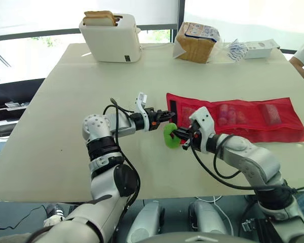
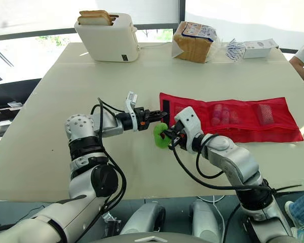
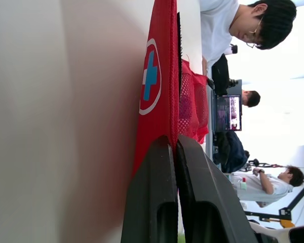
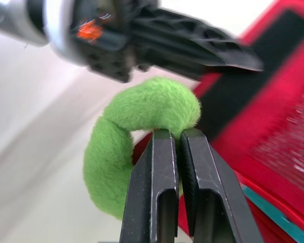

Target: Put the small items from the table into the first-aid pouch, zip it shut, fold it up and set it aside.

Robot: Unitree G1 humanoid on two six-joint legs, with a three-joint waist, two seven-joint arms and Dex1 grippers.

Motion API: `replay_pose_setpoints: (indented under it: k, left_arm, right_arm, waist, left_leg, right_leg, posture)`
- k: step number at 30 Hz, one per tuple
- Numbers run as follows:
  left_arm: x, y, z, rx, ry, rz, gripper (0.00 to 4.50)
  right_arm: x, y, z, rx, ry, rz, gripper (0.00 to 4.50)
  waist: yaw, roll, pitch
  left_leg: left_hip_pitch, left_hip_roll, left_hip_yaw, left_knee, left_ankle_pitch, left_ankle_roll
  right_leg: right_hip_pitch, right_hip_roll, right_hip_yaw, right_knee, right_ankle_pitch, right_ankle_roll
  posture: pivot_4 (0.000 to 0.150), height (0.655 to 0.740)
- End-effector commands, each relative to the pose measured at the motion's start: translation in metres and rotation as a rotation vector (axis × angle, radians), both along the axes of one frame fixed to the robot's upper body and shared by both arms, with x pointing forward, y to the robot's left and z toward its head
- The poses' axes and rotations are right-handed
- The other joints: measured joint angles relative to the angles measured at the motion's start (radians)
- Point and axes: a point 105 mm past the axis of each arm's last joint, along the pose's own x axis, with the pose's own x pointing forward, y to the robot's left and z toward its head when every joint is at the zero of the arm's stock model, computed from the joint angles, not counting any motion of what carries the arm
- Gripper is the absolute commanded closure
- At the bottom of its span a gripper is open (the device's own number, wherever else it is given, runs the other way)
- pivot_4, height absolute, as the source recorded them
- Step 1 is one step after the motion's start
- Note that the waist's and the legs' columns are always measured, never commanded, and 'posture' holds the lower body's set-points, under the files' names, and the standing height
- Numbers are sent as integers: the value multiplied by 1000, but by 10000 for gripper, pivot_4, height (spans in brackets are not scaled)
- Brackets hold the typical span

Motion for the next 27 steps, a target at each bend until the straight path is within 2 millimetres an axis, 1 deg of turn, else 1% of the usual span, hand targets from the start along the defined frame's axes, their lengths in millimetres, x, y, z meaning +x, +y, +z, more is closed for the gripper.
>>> replay_pose_setpoints:
  k: [1, 2, 4, 7, 9, 11, 13, 14, 16, 18, 20, 21, 23, 26, 27]
  left_arm:
    - [-4, 11, 7, 40, -67, -7, 45000]
    - [-6, 16, 6, 57, -77, -12, 45000]
    - [-8, 21, 4, 86, -102, -25, 45000]
    - [-8, 42, -6, 161, -131, -20, 45000]
    - [-6, 57, -12, 198, -150, -9, 45000]
    - [-2, 69, -16, 230, -173, -4, 45000]
    - [2, 81, -18, 257, -194, 9, 45000]
    - [5, 90, -20, 280, -207, 24, 45000]
    - [9, 104, -22, 315, -221, 45, 45000]
    - [15, 123, -26, 367, -232, 83, 45000]
    - [19, 143, -28, 418, -239, 128, 45000]
    - [21, 155, -30, 452, -243, 150, 45000]
    - [21, 170, -31, 494, -248, 176, 45000]
    - [20, 183, -30, 537, -263, 170, 45000]
    - [19, 185, -29, 542, -266, 163, 45000]
  right_arm:
    - [3, -35, 22, 79, -64, -188, 44245]
    - [4, -47, 23, 84, -66, -253, 44245]
    - [5, -63, 23, 94, -61, -342, 44245]
    - [3, -100, 19, 68, -48, -522, 44245]
    - [2, -125, 16, 38, -39, -636, 44245]
    - [-1, -145, 16, 2, -32, -723, 44245]
    - [-5, -168, 16, -66, -36, -820, 44245]
    - [-9, -186, 19, -121, -48, -892, 44245]
    - [-14, -209, 25, -182, -67, -989, 44245]
    - [-22, -236, 36, -244, -98, -1101, 44245]
    - [-30, -258, 48, -303, -128, -1188, 44245]
    - [-34, -267, 52, -323, -134, -1214, 44245]
    - [-38, -275, 54, -348, -127, -1232, 44245]
    - [-40, -275, 53, -352, -106, -1212, 44245]
    - [-39, -272, 53, -337, -100, -1194, 44245]
  waist:
    - [0, 0, 0]
    - [0, 0, 0]
    - [-3, 0, 0]
    - [-8, 1, 0]
    - [-12, 1, 0]
    - [-13, 1, 0]
    - [-14, 1, 0]
    - [-14, 1, 0]
    - [-15, 2, 0]
    - [-15, 2, 0]
    - [-16, 2, 0]
    - [-17, 2, 0]
    - [-23, 2, 0]
    - [-24, 2, 0]
    - [-24, 2, 0]
  left_leg:
    - [0, 0, 0, 0, 0, 0]
    - [0, 0, 0, 0, 0, 0]
    - [0, 0, 0, -1, 0, 0]
    - [1, 0, 0, -2, 0, -1]
    - [1, 0, 1, -3, 0, -1]
    - [1, 0, 1, -3, 1, -1]
    - [1, 0, 1, -3, 1, -1]
    - [1, 0, 1, -4, 1, -1]
    - [1, 0, 1, -4, 1, -1]
    - [1, 0, 2, -4, 1, -1]
    - [1, 0, 2, -5, 1, -1]
    - [1, 0, 2, -5, 1, -1]
    - [2, 1, 3, -6, 1, -1]
    - [2, 1, 3, -7, 1, 0]
    - [2, 1, 3, -7, 1, 0]
  right_leg:
    - [0, 0, 0, 0, 0, 0]
    - [0, 0, 0, 0, 0, 0]
    - [0, 0, 0, 0, 0, 0]
    - [-1, 1, 1, 0, 0, 0]
    - [-1, 1, 1, 0, 0, 0]
    - [-1, 1, 1, 0, 0, 0]
    - [-1, 1, 1, 0, 0, -1]
    - [-1, 1, 1, 0, 0, -1]
    - [-1, 1, 1, 0, 0, -1]
    - [-1, 0, 2, -1, 0, -1]
    - [-1, 1, 2, 0, 0, -1]
    - [-1, 1, 2, 0, 0, -1]
    - [-1, 1, 3, 0, 0, -1]
    - [-1, 1, 3, -1, 0, -1]
    - [-1, 1, 3, -1, 0, -1]
  posture:
    - [1500, 7400]
    - [1500, 7400]
    - [1500, 7400]
    - [1500, 7400]
    - [1500, 7400]
    - [1500, 7400]
    - [1500, 7400]
    - [1500, 7400]
    - [1500, 7400]
    - [1500, 7400]
    - [1500, 7400]
    - [1500, 7400]
    - [1500, 7400]
    - [1500, 7400]
    - [1500, 7400]
